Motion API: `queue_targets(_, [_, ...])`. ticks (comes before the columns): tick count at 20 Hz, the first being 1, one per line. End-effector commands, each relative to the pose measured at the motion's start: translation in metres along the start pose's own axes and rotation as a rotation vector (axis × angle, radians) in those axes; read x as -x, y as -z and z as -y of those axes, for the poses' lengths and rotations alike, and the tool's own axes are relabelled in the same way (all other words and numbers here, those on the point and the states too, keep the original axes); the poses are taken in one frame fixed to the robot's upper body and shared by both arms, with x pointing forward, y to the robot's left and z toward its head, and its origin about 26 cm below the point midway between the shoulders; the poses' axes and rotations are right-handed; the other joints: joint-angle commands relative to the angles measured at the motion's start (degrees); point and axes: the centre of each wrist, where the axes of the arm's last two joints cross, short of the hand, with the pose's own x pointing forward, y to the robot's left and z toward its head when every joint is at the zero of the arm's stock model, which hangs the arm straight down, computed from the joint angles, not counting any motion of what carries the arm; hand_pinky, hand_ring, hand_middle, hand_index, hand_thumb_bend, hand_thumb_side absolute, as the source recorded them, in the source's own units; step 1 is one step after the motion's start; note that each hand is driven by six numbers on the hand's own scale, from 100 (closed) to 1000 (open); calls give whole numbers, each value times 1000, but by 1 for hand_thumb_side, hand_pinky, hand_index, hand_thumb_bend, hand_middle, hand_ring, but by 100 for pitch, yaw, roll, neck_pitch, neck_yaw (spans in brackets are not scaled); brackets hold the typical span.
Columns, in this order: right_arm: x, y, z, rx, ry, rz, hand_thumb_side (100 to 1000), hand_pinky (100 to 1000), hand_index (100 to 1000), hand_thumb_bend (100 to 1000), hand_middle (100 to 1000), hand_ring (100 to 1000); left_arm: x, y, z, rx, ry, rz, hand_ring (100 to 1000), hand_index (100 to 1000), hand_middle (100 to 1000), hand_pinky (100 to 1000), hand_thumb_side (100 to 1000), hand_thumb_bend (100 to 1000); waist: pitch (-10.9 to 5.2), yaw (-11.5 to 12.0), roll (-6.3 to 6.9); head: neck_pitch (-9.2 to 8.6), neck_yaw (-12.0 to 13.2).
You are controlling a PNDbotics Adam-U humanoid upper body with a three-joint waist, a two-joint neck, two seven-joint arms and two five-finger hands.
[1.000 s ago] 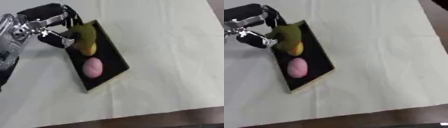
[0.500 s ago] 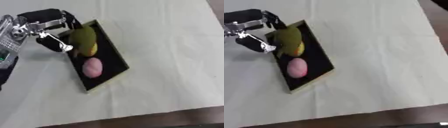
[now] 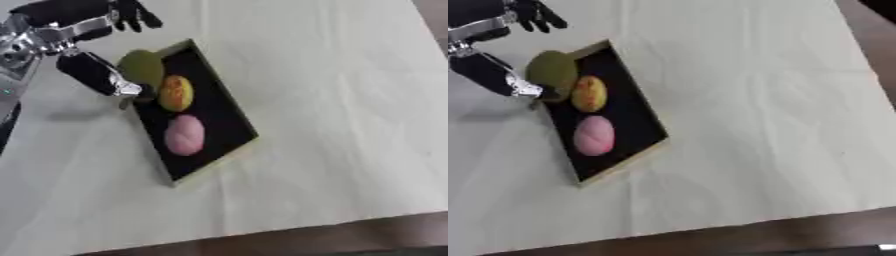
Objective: Pick up objects on the table and place them in the box.
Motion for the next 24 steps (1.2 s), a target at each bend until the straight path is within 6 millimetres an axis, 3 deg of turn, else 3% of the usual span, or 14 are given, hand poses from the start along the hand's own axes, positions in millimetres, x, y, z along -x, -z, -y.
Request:
queue_targets(1, [-5,3,6,4,-14,21,459,896,814,100,664,730,-1,-14,-21,-74,35,-9,783,903,798,756,468,597,-132,11,-17,44,-24])
queue_targets(13, [-4,2,6,4,-11,18,462,896,815,100,664,730,1,-20,-23,-110,24,-38,769,892,784,742,471,575,-124,26,-56,32,-31])
queue_targets(14, [-4,2,6,5,-11,18,461,896,815,100,664,730,1,-21,-24,-121,25,-38,752,871,766,721,454,535,-124,26,-59,33,-32])
queue_targets(16, [-4,2,6,6,-10,19,458,896,815,100,664,730,-2,-27,-31,-209,32,-52,708,828,723,676,445,406,-125,30,-65,33,-41])
queue_targets(24, [-3,1,8,20,-14,20,446,896,813,100,663,729,-27,-70,-59,-754,-130,-27,683,810,714,660,558,376,-165,75,-73,-36,-89])
